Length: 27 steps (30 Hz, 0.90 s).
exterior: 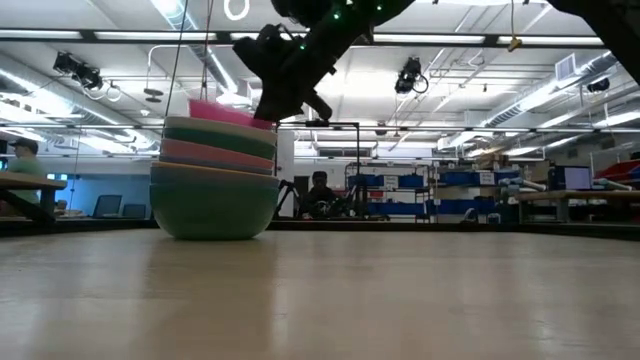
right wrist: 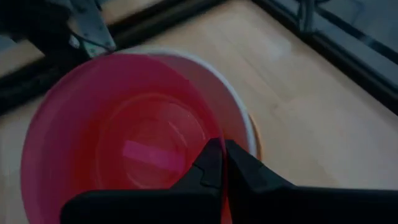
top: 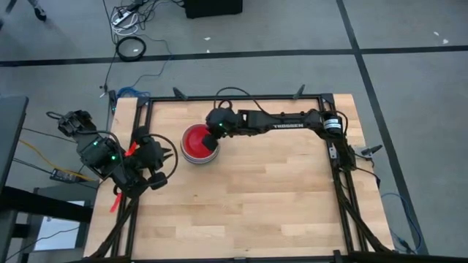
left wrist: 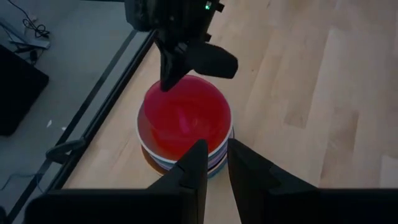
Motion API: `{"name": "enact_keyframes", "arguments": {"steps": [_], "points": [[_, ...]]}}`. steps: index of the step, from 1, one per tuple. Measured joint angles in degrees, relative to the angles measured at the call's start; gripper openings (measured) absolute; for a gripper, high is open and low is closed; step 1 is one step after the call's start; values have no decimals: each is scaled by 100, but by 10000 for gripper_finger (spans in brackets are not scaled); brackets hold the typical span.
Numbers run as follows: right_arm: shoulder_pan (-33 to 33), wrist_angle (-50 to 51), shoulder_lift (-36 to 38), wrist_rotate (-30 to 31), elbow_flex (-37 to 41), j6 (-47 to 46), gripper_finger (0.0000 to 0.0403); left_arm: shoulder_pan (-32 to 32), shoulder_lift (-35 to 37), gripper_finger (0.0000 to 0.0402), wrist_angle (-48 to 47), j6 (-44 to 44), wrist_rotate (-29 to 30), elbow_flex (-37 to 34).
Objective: Nest bowls inside each other
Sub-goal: Stack the red bowl on top of the orange bowl, then return to Home Position
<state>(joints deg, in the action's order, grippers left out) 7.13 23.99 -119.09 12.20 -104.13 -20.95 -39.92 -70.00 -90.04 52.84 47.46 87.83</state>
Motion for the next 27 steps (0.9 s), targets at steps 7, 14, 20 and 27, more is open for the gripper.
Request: {"name": "enact_keyframes", "arguments": {"steps": [7, 14, 20, 27], "points": [[9, 40, 17, -214, 19, 135, 14, 0, 0, 70, 2, -5, 87, 0], [-24, 55, 17, -235, 19, 152, 87, 0, 0, 70, 3, -4, 90, 0], [-40, 58, 17, -235, 19, 121, 144, 0, 0, 70, 2, -4, 87, 0], [-301, 171, 187, -213, 23, 491, 155, 0, 0, 70, 2, -19, 91, 0]]}}
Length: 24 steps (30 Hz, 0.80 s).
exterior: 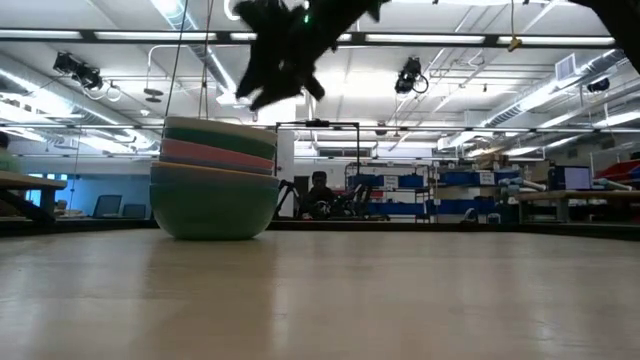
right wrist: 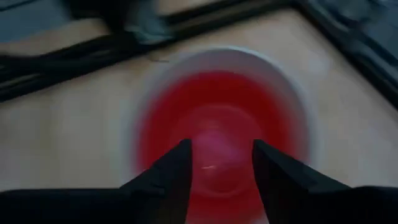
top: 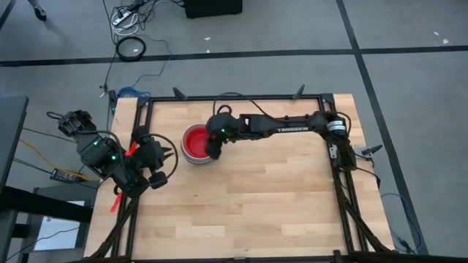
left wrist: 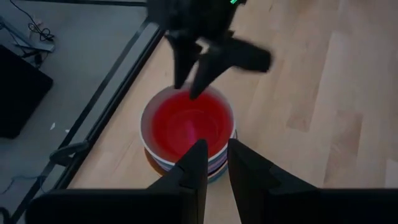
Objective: Nest bowls inside each other
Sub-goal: Return to Home Position
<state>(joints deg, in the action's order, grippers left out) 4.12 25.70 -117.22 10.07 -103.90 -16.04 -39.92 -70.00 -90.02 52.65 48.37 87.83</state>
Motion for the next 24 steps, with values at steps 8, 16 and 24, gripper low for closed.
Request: {"name": "enact_keyframes", "arguments": {"steps": [8, 16, 24], "points": [[-687, 293, 870, -1616, 0, 531, 155, -4, 156, 70, -5, -463, 326, -2], [-1747, -70, 1810, -2036, 0, 1556, 155, 0, 150, 70, 607, -627, 997, -7], [-1731, -575, 2910, -2016, -2, 2245, 155, 393, 715, 70, 5472, -5912, -529, -4]]}}
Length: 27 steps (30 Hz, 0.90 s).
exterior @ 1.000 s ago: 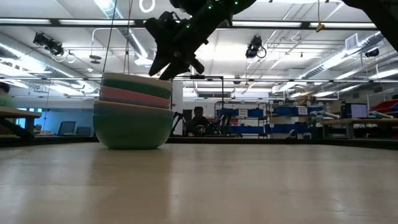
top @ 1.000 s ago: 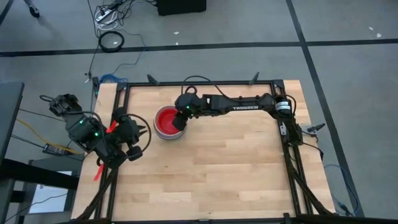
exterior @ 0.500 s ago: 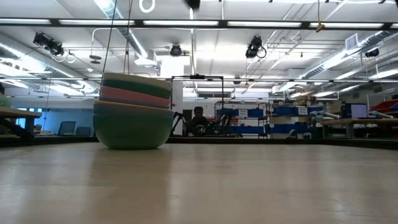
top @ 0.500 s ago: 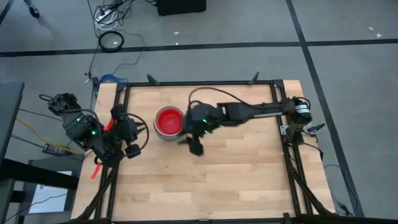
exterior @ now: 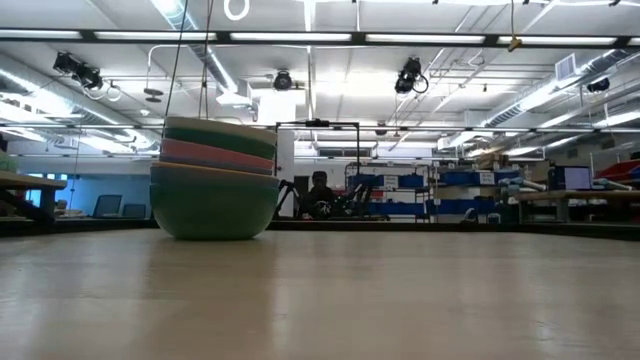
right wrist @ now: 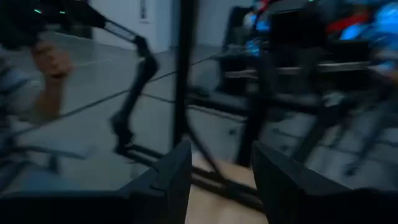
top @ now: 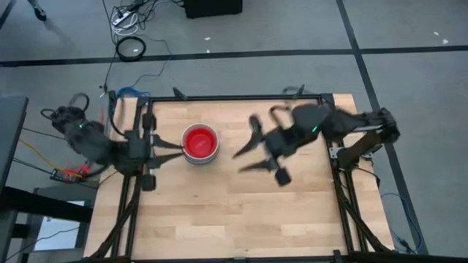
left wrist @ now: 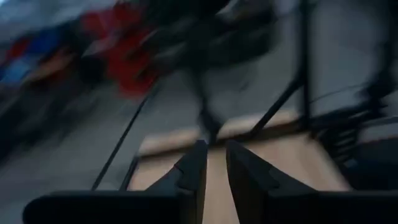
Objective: Nest bowls inside each other
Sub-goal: Return to Home Position
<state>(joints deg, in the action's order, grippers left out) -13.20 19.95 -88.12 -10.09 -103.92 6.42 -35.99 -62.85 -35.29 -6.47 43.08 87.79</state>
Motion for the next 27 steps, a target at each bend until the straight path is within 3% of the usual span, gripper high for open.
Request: {"name": "enact_keyframes", "arguments": {"steps": [3, 9, 16, 21, 27], "points": [[310, 67, 343, 29, 0, 245, 154, 373, 240, 70, 630, -783, -1037, 0], [1246, -12, 796, -82, -2, 222, 154, 1429, 547, 70, 716, -880, -1357, 7], [2243, 33, 787, -1138, -2, -125, 155, 2894, 507, 70, 504, -716, -2501, -1], [2595, 385, 813, -1270, 0, -177, 155, 3789, 564, 70, 180, -357, -3390, 1], [2738, 793, 1067, -1335, 0, -95, 154, 4323, 980, 70, -135, -178, -3681, 2]]}}
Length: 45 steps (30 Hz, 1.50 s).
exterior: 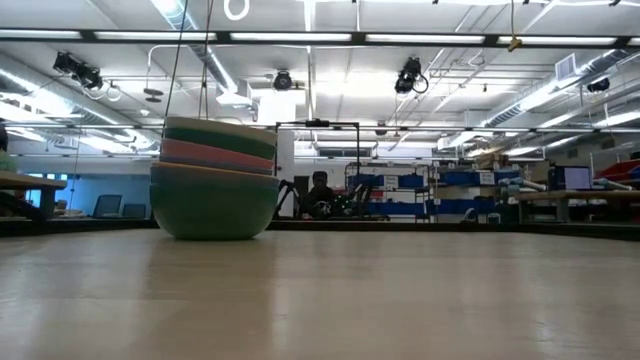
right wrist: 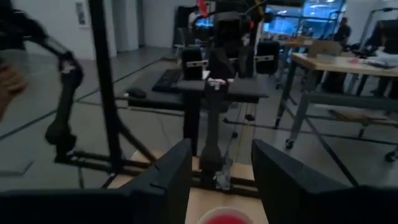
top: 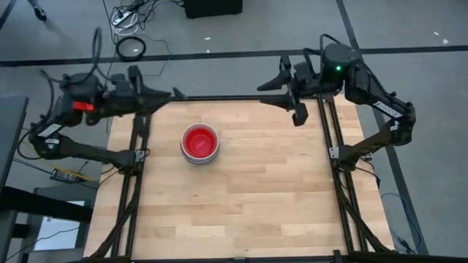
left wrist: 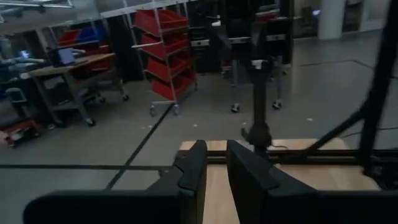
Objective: Nest bowls inside each other
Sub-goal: Return to Home Position
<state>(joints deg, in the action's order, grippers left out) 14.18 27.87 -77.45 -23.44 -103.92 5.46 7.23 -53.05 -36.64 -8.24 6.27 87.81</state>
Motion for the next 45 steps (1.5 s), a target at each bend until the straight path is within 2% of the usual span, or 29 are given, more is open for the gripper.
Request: {"name": "enact_keyframes", "arguments": {"steps": [6, 13, 18, 24, 28, 34, 45], "points": [[-130, 403, 449, -35, 152, 146, 155, 25, 878, 70, 16, 323, -123, -811], [-361, 360, 1051, 108, 873, 98, 155, 25, 2193, 70, 735, 860, -111, -2209], [-559, -584, 1579, 218, 2020, 22, 154, 25, 2885, 70, 1080, 1056, -101, -2926], [-591, -1828, 2237, 173, 3515, -311, 155, 23, 3353, 70, 1377, 1193, -101, -3678], [-578, -2192, 2669, 179, 4326, -524, 154, 23, 3609, 70, 1562, 1308, -100, -4141], [-578, -2304, 3631, 527, 5270, -809, 154, 23, 4027, 70, 1698, 1468, -178, -4717], [-578, -3426, 5244, 516, 7123, -1137, 155, 23, 4916, 70, 2115, 1694, -200, -5685]]}}
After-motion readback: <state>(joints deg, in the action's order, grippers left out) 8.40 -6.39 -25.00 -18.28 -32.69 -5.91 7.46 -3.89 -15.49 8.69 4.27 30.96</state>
